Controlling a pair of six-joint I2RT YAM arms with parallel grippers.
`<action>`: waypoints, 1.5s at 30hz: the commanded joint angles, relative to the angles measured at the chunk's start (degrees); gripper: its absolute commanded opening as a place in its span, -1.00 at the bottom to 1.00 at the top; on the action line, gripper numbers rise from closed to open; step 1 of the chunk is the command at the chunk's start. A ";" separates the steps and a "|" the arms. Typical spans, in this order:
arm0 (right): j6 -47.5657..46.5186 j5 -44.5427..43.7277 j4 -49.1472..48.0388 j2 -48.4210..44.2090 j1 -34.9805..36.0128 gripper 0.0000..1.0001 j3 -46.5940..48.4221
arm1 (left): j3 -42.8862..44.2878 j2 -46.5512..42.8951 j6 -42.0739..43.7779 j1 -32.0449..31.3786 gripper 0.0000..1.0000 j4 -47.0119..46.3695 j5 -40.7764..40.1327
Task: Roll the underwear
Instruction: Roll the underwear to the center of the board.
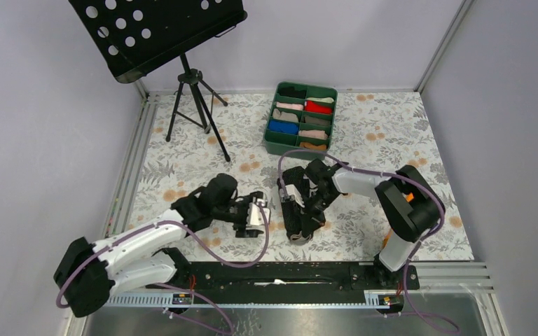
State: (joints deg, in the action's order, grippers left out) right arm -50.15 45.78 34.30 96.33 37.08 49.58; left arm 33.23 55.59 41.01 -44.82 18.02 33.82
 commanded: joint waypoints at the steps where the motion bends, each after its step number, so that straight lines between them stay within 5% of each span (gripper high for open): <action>1: 1.74 0.40 7.74 7.94 -3.33 -1.00 4.22 | -1.06 6.11 4.78 -2.03 0.45 -13.22 4.64; 19: 1.72 2.41 12.32 14.79 -6.67 -1.00 9.74 | -1.94 27.37 -10.98 -13.38 0.34 -39.14 6.06; 28: 1.64 2.38 12.25 14.57 -6.67 -1.00 9.66 | 0.96 37.03 -13.86 -16.97 0.18 -45.62 -5.65; 32: 1.87 2.39 12.34 14.87 -6.67 -1.00 9.91 | 1.42 37.11 -14.16 -17.06 -0.04 -45.26 -5.63; 38: 3.07 2.22 11.56 14.51 -6.67 -0.98 9.89 | 2.86 36.21 -17.15 -15.83 -0.64 -41.69 -5.47; 42: 6.17 2.62 12.14 12.29 -7.85 -0.65 11.96 | 4.44 36.34 -21.76 -12.56 -0.98 -37.30 -2.67; 45: 6.01 4.72 17.25 8.04 -11.93 -0.39 16.65 | 5.15 35.71 -27.18 -8.94 -1.00 -36.02 0.54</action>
State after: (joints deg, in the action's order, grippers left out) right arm -44.88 52.73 47.18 109.75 29.82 60.51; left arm 35.64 92.68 21.17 -58.28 -19.44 30.37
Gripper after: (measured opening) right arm 0.242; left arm 0.137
